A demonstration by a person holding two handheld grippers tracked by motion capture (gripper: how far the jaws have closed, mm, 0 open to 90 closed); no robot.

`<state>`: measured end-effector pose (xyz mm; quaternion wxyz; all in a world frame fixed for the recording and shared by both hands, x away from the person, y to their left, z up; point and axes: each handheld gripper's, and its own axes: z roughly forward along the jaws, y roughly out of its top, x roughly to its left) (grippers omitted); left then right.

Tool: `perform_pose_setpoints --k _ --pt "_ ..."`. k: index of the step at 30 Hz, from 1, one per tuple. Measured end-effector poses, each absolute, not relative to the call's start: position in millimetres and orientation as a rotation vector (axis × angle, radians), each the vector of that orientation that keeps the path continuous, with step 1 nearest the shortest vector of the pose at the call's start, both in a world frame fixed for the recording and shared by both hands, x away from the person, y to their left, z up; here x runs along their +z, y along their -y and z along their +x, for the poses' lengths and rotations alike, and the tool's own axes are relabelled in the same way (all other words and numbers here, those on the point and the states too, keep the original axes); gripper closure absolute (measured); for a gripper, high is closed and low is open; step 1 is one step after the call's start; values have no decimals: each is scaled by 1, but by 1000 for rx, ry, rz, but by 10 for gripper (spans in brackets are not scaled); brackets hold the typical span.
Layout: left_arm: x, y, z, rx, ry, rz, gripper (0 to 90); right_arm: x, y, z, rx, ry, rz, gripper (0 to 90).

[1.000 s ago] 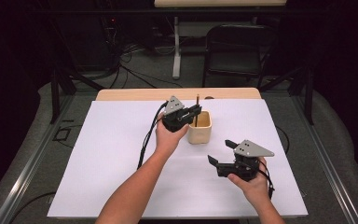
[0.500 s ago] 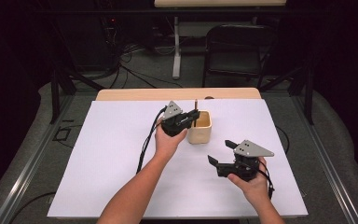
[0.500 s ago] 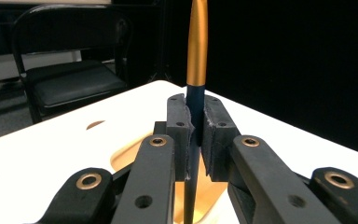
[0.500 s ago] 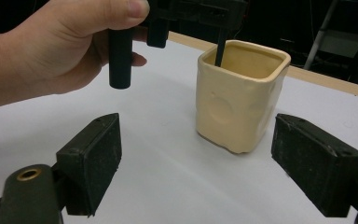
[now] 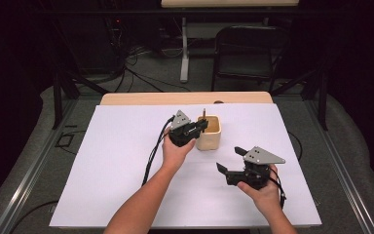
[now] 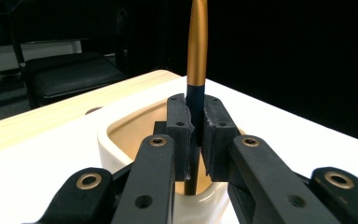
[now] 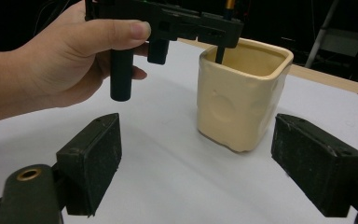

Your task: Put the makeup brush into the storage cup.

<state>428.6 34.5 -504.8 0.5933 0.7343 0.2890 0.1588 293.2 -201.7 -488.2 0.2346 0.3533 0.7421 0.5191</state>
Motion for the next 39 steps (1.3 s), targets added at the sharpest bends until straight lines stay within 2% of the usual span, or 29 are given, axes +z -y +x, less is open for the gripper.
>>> perform_pose_setpoints --k 34,39 --pt "-516 -37 426 373 -664 1715 823 -490 200 293 1421 -2047 972 159" --pt "-516 -38 425 366 -659 1712 756 -490 200 293 1422 -2046 971 159"
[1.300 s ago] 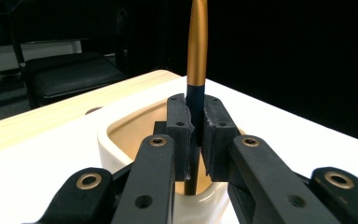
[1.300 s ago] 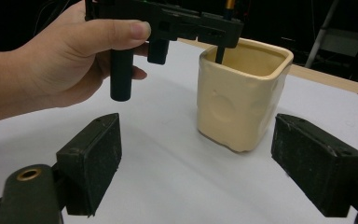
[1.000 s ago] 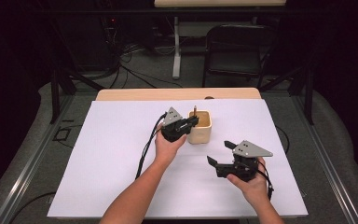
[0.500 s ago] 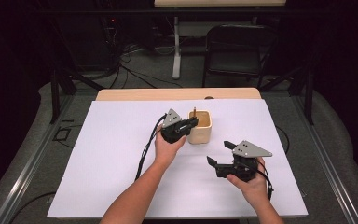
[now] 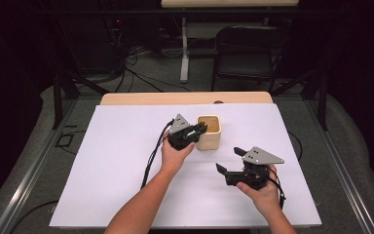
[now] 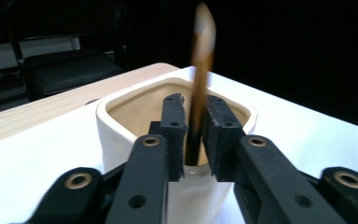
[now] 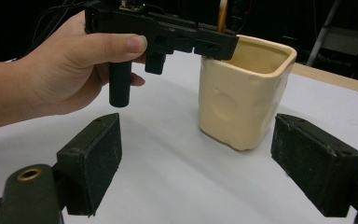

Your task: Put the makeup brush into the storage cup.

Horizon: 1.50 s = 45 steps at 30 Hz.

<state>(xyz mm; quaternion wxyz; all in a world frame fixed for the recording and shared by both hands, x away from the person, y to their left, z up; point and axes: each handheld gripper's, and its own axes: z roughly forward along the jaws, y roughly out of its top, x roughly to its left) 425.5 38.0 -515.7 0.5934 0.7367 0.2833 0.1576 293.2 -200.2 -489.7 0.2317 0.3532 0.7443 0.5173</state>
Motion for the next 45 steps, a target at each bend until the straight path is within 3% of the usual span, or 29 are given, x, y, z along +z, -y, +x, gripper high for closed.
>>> perform_pose_setpoints --k 10,20,28,45 --pt "-512 -41 425 405 -668 1703 523 -490 200 293 1422 -2044 971 159" --pt "-512 -44 428 429 -691 1694 376 -490 200 294 1422 -2046 972 159" --pt "-512 -45 429 448 -689 1688 341 -490 200 293 1423 -2045 975 159" --pt "-499 -48 424 472 -683 1654 352 -490 201 294 1417 -2046 973 159"
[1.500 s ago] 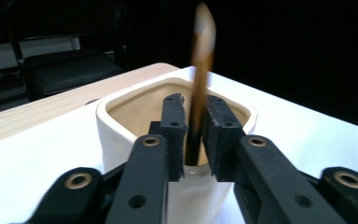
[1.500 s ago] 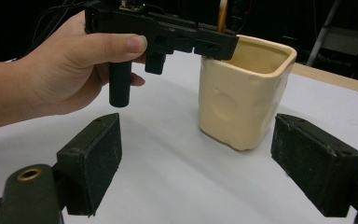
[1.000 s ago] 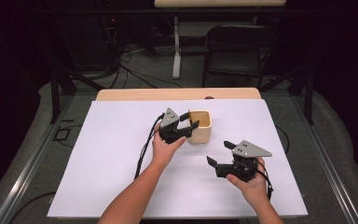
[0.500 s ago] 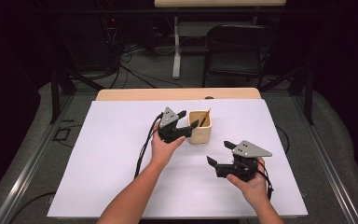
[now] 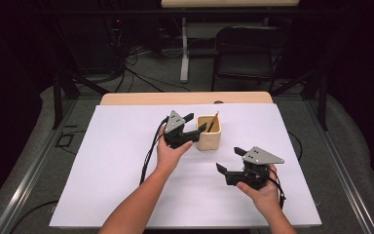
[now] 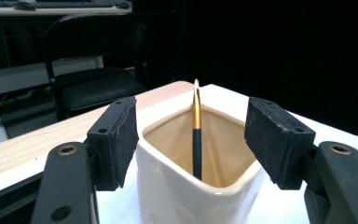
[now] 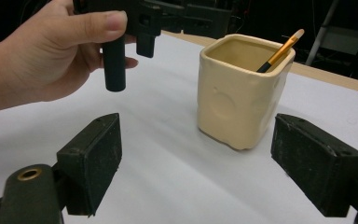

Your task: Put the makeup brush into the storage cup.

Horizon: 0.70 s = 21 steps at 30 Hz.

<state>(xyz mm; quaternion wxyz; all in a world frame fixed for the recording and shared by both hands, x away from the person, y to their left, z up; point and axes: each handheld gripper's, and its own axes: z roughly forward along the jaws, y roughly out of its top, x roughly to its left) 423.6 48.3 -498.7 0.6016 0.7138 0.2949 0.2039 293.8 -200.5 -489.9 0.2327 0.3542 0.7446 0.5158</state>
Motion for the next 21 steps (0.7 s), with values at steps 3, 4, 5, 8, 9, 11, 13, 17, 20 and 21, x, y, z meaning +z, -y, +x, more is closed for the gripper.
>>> perform_pose_setpoints --k 3,4,5,8,9,11,13,17,20,21 --pt "-495 -50 423 473 -683 1642 357 -490 200 294 1418 -2045 973 159" --pt "-494 -52 423 474 -683 1640 360 -490 200 294 1417 -2046 972 159" --pt "-492 -53 422 477 -689 1633 361 -490 200 294 1416 -2049 973 159" --pt "-488 -57 422 490 -700 1613 366 -491 199 294 1415 -2050 973 159" --pt "-487 -59 423 497 -698 1609 366 -491 199 294 1413 -2050 972 159" --pt "-484 -63 423 500 -709 1598 366 -491 199 294 1414 -2051 971 159" --pt "-482 -67 424 507 -722 1592 366 -491 199 294 1415 -2050 972 159" --pt "-479 -74 424 511 -736 1595 366 -491 200 294 1415 -2051 973 159" --pt "-477 -79 424 511 -736 1589 370 -491 200 295 1415 -2050 972 159" --pt "-476 -80 424 512 -736 1588 372 -491 199 295 1415 -2050 973 159"
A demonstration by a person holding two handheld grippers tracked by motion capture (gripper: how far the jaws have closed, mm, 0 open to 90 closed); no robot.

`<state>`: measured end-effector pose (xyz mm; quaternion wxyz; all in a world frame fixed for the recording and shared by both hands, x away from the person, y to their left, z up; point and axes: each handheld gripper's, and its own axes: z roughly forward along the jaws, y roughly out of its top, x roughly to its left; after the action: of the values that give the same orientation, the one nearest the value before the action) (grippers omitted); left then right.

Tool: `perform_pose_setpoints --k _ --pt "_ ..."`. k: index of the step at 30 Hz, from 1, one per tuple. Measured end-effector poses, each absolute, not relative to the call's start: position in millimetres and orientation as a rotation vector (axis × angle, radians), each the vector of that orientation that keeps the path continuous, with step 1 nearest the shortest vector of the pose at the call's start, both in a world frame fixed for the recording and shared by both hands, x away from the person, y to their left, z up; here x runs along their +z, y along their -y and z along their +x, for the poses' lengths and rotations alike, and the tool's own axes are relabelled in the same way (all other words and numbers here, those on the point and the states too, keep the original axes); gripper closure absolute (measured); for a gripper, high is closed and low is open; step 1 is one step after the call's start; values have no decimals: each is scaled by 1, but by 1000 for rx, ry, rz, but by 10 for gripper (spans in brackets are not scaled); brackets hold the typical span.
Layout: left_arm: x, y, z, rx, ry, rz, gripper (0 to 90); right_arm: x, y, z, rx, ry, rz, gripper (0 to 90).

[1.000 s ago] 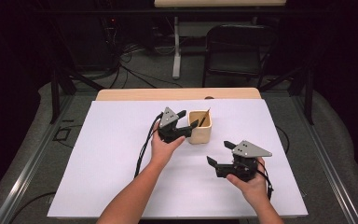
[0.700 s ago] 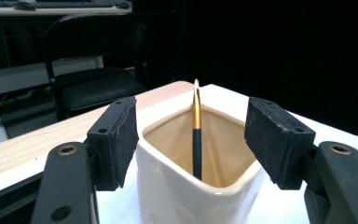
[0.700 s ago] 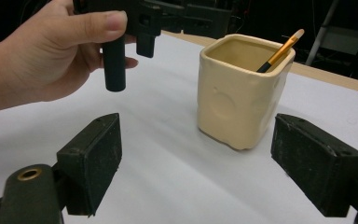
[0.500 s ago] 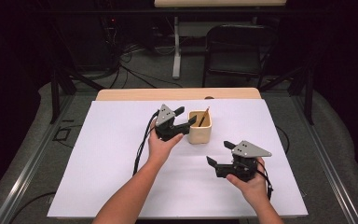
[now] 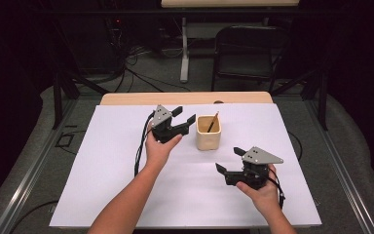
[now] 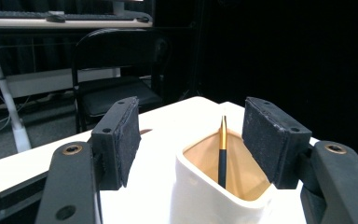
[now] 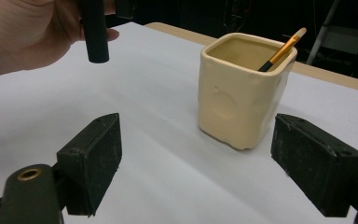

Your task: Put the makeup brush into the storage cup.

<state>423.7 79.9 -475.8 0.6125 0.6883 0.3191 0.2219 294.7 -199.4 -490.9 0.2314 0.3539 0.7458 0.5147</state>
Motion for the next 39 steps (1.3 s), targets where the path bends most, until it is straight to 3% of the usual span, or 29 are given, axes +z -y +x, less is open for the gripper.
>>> perform_pose_setpoints --k 22,39 --pt "-416 -86 410 507 -647 1601 379 -491 198 295 1419 -2051 974 159" --pt "-405 -102 397 498 -634 1635 323 -490 199 295 1421 -2045 969 160"
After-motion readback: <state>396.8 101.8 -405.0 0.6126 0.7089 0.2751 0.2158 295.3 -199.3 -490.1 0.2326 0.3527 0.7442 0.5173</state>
